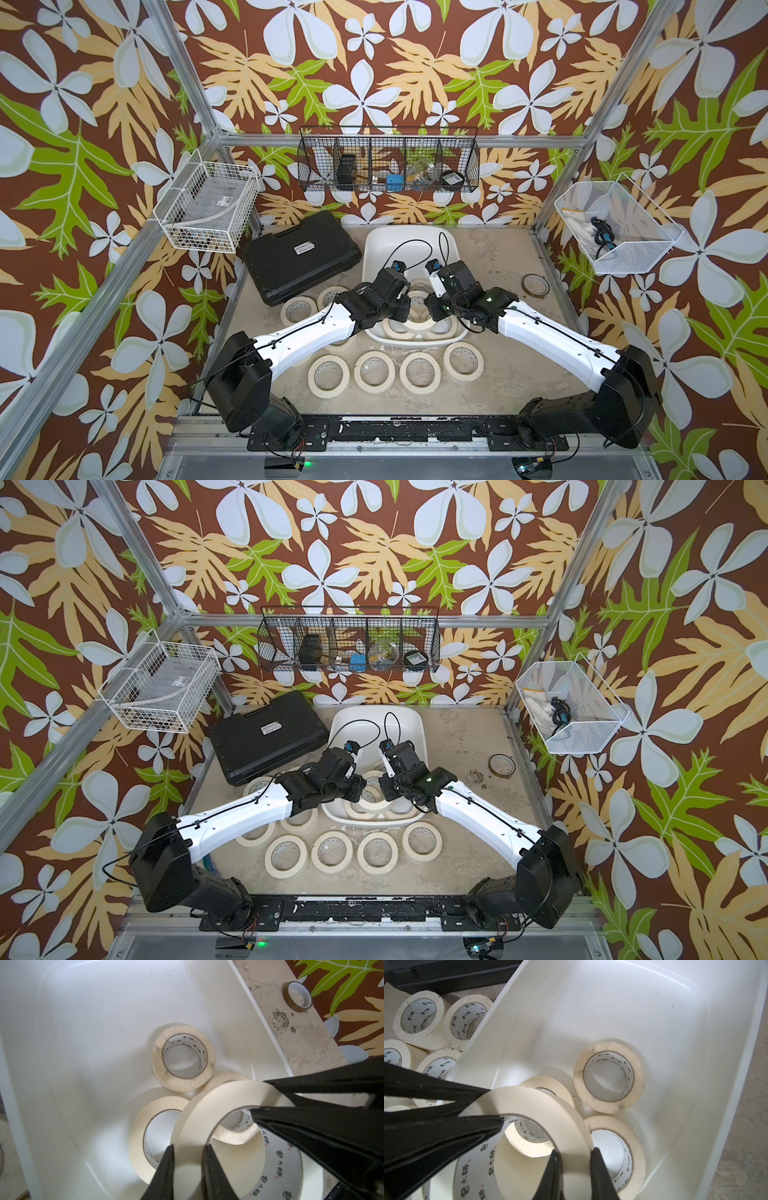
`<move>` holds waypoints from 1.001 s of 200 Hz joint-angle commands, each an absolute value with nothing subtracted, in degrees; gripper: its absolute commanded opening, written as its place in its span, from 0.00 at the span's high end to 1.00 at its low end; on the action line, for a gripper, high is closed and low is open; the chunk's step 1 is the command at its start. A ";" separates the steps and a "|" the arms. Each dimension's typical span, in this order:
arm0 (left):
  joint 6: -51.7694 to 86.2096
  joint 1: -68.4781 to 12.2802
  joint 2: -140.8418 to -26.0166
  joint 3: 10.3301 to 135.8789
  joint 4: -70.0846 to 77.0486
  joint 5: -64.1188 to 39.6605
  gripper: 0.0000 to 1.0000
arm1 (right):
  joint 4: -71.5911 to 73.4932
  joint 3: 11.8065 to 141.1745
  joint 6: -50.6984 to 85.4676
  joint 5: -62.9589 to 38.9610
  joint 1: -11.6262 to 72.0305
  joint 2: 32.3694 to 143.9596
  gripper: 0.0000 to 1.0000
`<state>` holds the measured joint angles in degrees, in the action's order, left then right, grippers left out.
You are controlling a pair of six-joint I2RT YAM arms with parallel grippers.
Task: Take out the art tape in the storage box
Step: Place the art tape at the center of the board.
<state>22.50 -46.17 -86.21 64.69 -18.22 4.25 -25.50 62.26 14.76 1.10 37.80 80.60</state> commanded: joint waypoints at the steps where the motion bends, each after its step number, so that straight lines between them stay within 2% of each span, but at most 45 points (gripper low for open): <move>1: 25.20 -46.19 -84.39 65.06 -15.09 2.56 0.61 | -24.42 63.08 15.52 3.41 37.77 79.88 0.95; 15: 26.16 -46.23 -82.93 64.40 -13.81 2.54 0.45 | -24.82 63.52 15.49 4.52 37.79 79.53 0.99; 28: 26.77 -46.09 -81.59 63.99 -13.27 3.13 0.37 | -25.58 64.24 15.22 5.75 37.64 79.22 1.00; 75: 30.14 -46.12 -77.09 63.56 -15.32 10.52 0.24 | -27.02 65.55 14.35 8.36 34.20 76.69 1.00; 112: 32.57 -46.11 -72.12 60.34 -14.51 16.76 0.12 | -27.83 67.50 13.00 8.35 27.63 73.76 1.00; 153: 33.67 -46.14 -70.41 59.60 -14.89 18.72 0.10 | -26.51 68.90 13.80 13.65 17.97 71.34 1.00; 180: 33.83 -46.14 -71.31 59.63 -14.94 17.98 0.09 | -23.63 68.37 19.14 12.56 8.21 72.26 1.00; 200: 33.93 -46.14 -71.95 59.95 -15.53 17.67 0.09 | -20.57 67.76 22.47 11.57 3.99 74.50 1.00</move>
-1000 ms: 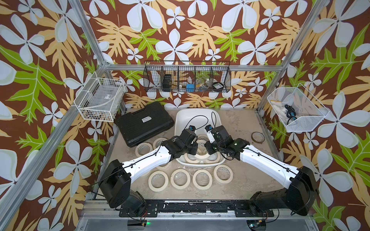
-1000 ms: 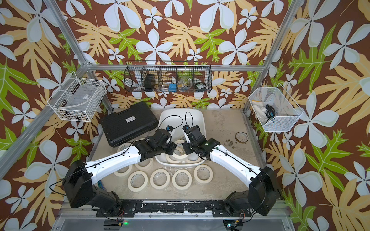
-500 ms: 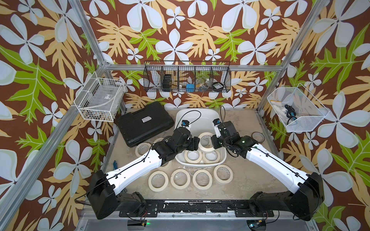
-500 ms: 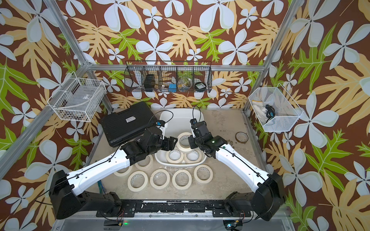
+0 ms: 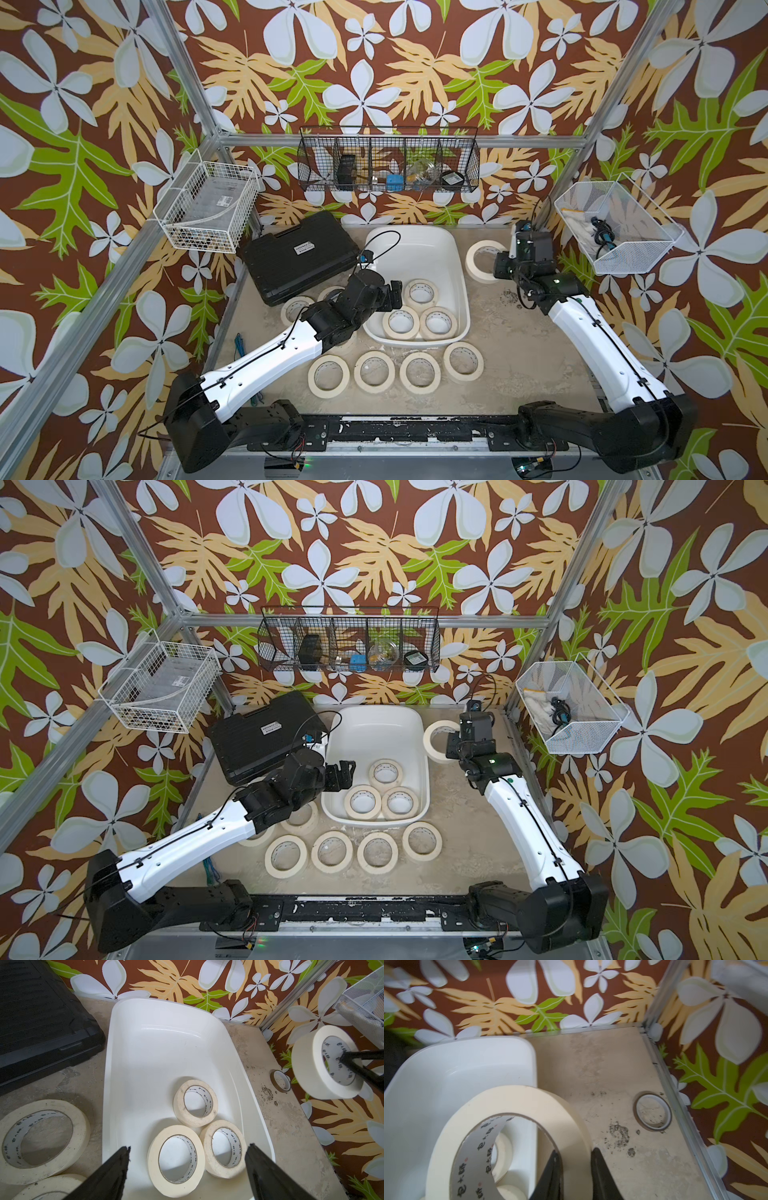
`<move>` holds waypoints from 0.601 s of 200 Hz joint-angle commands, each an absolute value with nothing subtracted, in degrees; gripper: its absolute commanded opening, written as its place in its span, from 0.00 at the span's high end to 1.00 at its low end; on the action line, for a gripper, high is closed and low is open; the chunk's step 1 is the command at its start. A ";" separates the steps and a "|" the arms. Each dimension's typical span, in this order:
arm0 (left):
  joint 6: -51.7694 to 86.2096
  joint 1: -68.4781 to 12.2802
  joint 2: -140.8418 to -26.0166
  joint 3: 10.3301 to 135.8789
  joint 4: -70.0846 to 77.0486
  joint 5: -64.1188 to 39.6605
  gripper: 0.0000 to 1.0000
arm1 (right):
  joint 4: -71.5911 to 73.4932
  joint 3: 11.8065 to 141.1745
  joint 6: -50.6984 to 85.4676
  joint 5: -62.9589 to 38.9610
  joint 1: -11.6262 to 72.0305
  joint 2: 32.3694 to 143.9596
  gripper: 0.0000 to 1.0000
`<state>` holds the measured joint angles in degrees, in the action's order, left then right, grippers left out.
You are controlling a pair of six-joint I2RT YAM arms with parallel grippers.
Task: Take out the art tape in the storage box
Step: Place the art tape at the center of the board.
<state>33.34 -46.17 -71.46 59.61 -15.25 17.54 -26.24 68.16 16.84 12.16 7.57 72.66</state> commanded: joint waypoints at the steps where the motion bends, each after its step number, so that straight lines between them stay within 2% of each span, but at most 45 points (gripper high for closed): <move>1: 33.97 -46.14 -71.97 59.99 -15.50 17.67 0.09 | -20.52 67.76 22.66 11.63 3.89 74.69 1.00; 79: 34.37 -46.03 -71.15 59.72 -16.15 17.75 0.09 | -13.81 69.80 27.11 18.67 2.30 91.19 1.00; 120: 35.30 -46.05 -70.97 59.26 -16.46 16.84 0.10 | -10.68 71.92 27.77 16.94 2.30 100.70 1.00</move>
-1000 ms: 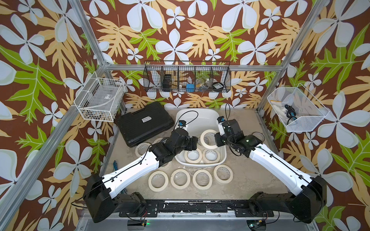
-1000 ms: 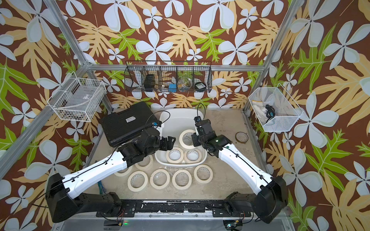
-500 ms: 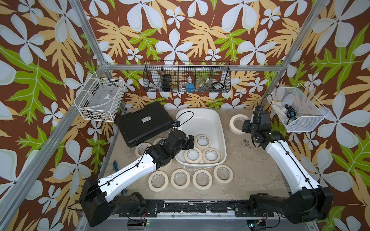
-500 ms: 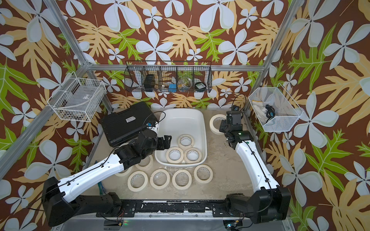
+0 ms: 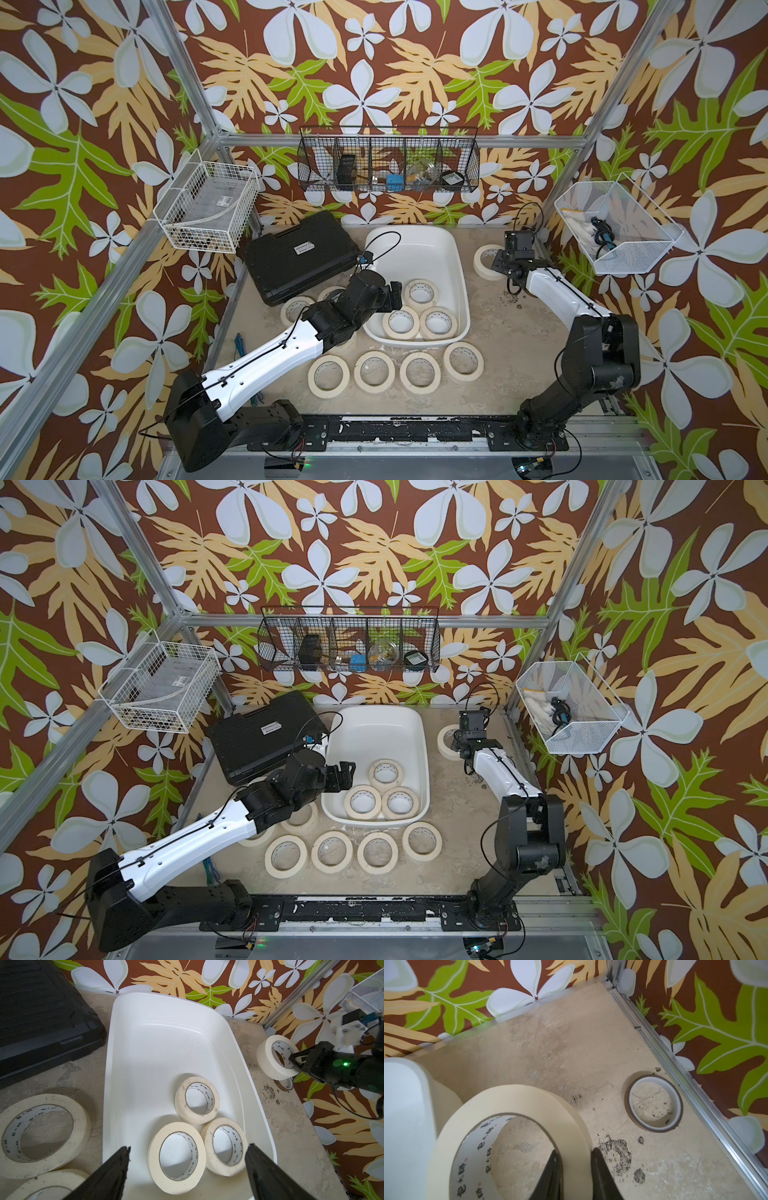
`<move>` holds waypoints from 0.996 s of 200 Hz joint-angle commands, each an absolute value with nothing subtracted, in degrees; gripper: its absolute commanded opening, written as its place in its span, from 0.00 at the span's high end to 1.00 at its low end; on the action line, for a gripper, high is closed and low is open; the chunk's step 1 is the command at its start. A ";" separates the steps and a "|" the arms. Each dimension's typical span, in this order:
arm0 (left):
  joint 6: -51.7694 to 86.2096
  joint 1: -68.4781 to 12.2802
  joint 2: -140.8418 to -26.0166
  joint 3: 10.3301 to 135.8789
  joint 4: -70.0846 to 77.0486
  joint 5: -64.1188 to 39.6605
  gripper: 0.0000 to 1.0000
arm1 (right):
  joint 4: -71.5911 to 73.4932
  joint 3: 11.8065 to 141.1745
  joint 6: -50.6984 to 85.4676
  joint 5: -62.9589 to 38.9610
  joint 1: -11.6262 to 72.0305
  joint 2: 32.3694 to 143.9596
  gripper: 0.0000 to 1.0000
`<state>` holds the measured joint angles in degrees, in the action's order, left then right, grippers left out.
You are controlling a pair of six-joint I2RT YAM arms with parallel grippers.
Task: Take out the art tape in the storage box
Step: Place the art tape at the center of the board.
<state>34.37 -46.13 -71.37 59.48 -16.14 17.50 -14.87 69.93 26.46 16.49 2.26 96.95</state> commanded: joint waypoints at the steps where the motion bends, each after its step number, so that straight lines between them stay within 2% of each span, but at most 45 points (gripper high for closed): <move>1: 35.36 -46.05 -70.95 59.21 -16.45 16.72 0.10 | -10.70 72.08 27.77 16.86 2.29 100.98 1.00; 49: 36.04 -46.12 -70.99 58.59 -13.99 12.59 0.10 | -11.67 78.35 27.67 15.22 2.29 110.85 1.00; 149: 35.71 -46.10 -72.39 58.93 -13.84 11.51 0.10 | -11.02 82.89 27.66 10.79 2.30 118.41 1.00; 177: 35.49 -46.09 -73.20 60.58 -15.85 11.87 0.11 | -12.62 85.25 27.90 9.04 2.29 120.83 0.94; 199: 35.46 -46.10 -73.08 61.06 -15.95 11.39 0.11 | -13.20 86.39 27.25 6.22 2.29 121.71 0.79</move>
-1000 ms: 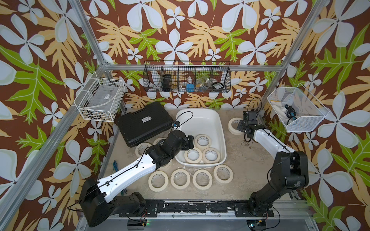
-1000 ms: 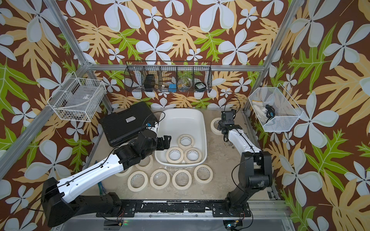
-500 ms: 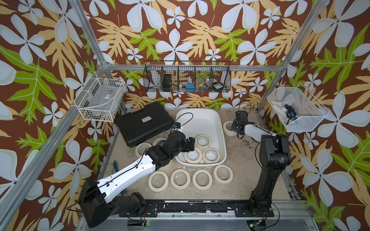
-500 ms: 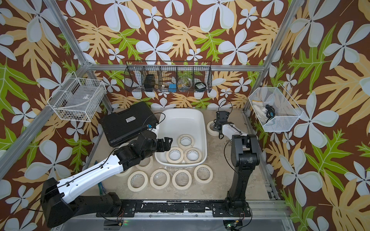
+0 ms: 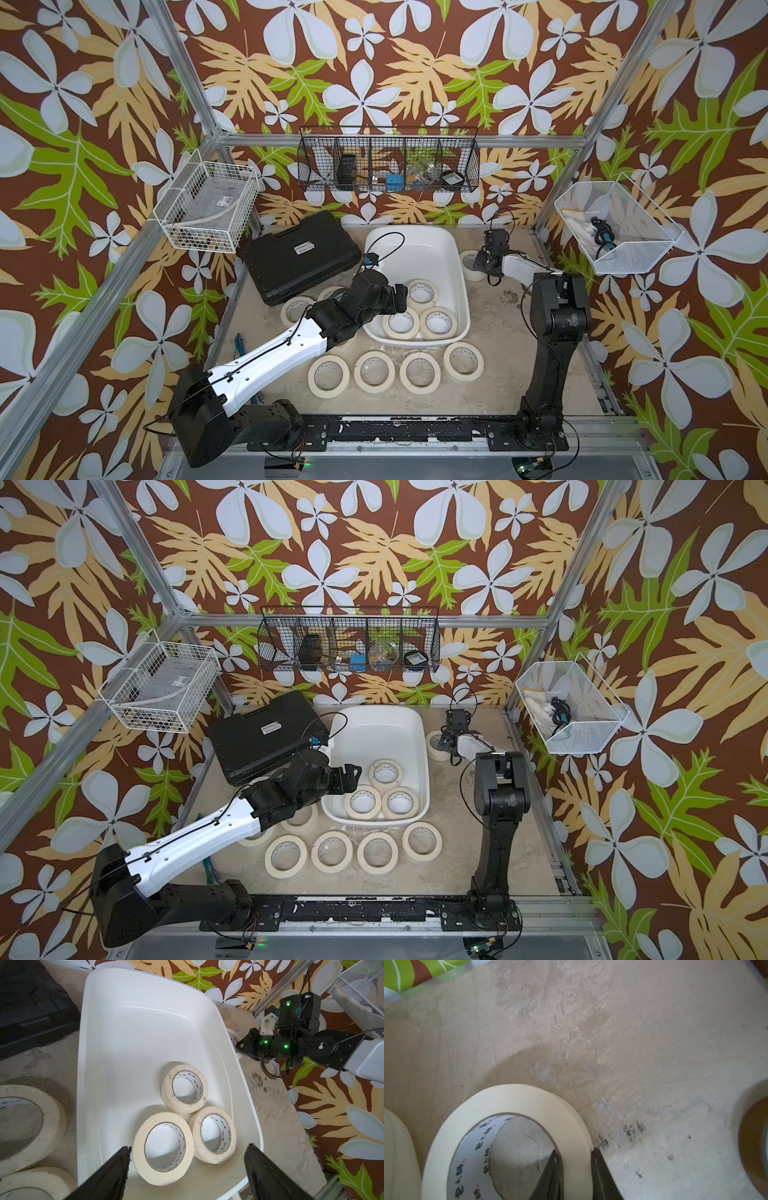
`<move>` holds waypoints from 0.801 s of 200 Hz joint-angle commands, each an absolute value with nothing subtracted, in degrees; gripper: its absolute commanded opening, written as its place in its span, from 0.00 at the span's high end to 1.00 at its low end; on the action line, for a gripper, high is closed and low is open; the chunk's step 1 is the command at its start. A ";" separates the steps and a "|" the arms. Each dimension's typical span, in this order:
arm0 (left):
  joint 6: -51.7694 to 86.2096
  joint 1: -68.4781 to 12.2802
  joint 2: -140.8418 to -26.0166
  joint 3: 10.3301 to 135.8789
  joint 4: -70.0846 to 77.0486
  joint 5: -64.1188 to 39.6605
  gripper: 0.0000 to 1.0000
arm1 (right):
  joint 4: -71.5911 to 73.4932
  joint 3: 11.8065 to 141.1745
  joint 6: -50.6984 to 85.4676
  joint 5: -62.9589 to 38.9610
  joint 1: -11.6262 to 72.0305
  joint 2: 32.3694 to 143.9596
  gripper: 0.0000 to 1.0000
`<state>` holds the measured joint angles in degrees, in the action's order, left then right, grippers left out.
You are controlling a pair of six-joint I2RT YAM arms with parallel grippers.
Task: Take out the art tape in the storage box
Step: Place the art tape at the center of the board.
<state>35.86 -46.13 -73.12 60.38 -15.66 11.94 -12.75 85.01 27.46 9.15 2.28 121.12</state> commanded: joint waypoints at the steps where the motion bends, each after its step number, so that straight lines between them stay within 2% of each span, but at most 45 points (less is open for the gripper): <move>1: 35.48 -46.08 -73.06 61.07 -15.97 11.41 0.11 | -13.28 86.44 27.21 6.19 2.29 121.77 0.79; 12: 35.44 -46.00 -72.88 61.09 -16.00 11.39 0.11 | -14.42 87.32 26.83 5.91 2.29 122.06 0.72; 39: 35.51 -46.07 -72.33 60.83 -15.93 11.47 0.12 | -16.61 89.00 26.30 5.67 2.30 121.69 0.65; 66: 35.08 -46.08 -72.41 60.91 -16.47 11.16 0.13 | -18.61 89.63 25.36 6.76 2.13 119.43 0.52; 119: 33.98 -46.07 -74.38 62.51 -17.45 11.13 0.14 | -20.76 86.96 24.69 6.14 1.76 111.06 0.49; 160: 33.42 -46.10 -77.32 64.58 -18.70 10.88 0.14 | -18.22 79.13 27.31 -1.65 1.85 100.36 0.47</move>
<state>34.37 -46.13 -76.16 63.40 -17.65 11.53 -19.27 82.39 25.39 3.18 1.72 105.03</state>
